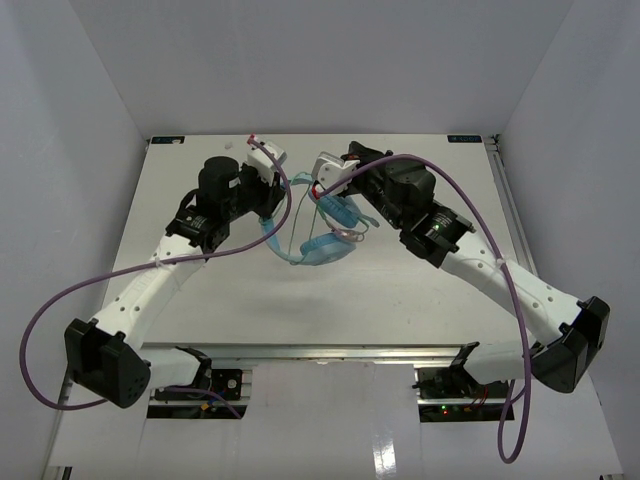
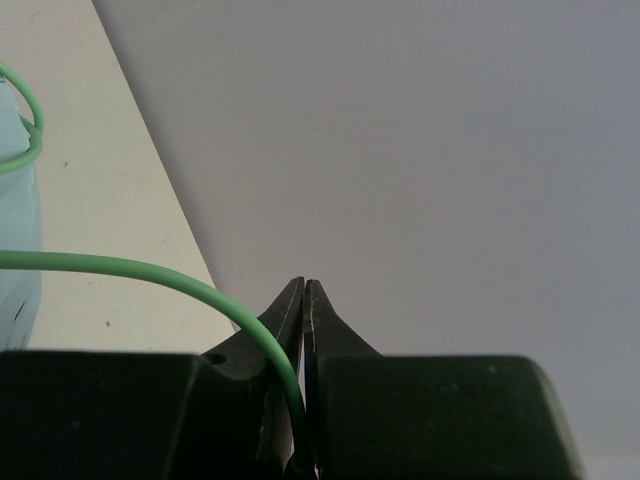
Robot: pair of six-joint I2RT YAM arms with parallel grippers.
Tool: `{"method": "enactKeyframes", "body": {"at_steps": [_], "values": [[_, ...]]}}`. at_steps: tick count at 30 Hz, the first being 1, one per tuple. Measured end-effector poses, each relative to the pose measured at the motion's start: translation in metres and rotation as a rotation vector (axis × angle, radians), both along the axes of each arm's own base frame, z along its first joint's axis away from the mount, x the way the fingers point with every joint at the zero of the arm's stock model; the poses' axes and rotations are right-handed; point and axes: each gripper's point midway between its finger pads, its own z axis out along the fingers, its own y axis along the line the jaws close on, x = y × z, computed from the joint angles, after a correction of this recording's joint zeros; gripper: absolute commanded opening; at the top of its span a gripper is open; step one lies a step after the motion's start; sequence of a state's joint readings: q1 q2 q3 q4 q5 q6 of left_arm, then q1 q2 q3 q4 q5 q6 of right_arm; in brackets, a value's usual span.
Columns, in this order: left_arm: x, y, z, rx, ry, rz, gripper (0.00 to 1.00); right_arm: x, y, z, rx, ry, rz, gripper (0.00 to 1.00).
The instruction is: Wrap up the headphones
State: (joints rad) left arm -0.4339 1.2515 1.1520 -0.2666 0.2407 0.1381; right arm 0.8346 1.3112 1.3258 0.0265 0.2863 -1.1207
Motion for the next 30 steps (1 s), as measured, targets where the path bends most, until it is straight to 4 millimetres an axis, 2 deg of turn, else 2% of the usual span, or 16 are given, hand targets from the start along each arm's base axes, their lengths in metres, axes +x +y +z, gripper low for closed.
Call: {"method": "enactKeyframes", "body": {"at_steps": [5,12,18,22,30], "values": [[-0.006,0.000,-0.003,0.018,0.008,-0.022,0.00,0.003,0.003,-0.013,-0.007,0.024,0.024,0.08],[-0.016,0.000,0.003,0.018,0.000,-0.055,0.00,0.001,0.010,-0.031,-0.019,0.060,0.070,0.08],[-0.028,-0.005,0.008,0.002,0.006,-0.111,0.00,0.000,0.020,-0.042,-0.013,0.094,0.122,0.08],[-0.034,-0.008,0.008,-0.006,0.014,-0.143,0.00,0.006,0.019,-0.050,-0.006,0.120,0.128,0.09],[-0.039,-0.011,0.006,-0.011,0.031,-0.170,0.00,0.011,0.015,-0.073,-0.006,0.179,0.136,0.25]]}}
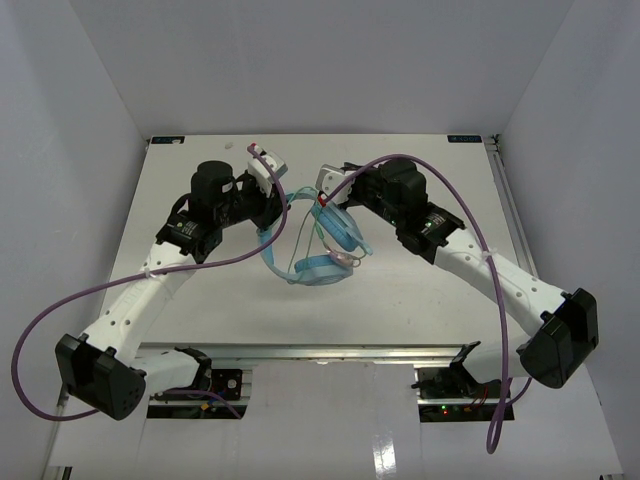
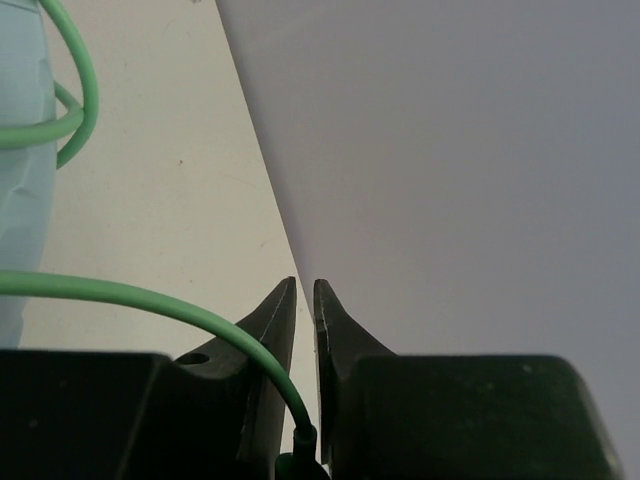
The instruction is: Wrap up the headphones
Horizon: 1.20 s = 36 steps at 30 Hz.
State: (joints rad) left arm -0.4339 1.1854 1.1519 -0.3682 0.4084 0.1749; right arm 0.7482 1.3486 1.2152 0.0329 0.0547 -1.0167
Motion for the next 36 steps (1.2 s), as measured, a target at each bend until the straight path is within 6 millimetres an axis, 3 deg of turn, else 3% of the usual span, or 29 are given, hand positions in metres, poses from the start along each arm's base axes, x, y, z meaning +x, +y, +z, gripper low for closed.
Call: {"method": "enactKeyframes", "body": {"at_steps": [3,13,17,27,36], "values": [[-0.001,0.000,-0.002,0.004,0.007,0.000,0.00,-0.002,0.001,-0.011,0.000,0.029,0.008,0.32],[-0.007,0.003,-0.015,0.031,0.067,0.000,0.00,-0.004,0.001,-0.032,0.031,0.097,0.020,0.67],[-0.007,0.003,-0.023,0.047,0.104,-0.002,0.00,-0.004,-0.001,-0.038,0.056,0.136,0.023,0.75],[-0.003,0.000,-0.042,0.064,0.178,0.003,0.00,-0.004,-0.004,-0.044,0.111,0.210,0.043,0.80],[0.003,-0.001,-0.054,0.067,0.225,0.014,0.00,0.006,-0.026,-0.054,0.118,0.269,0.002,0.82]]}}
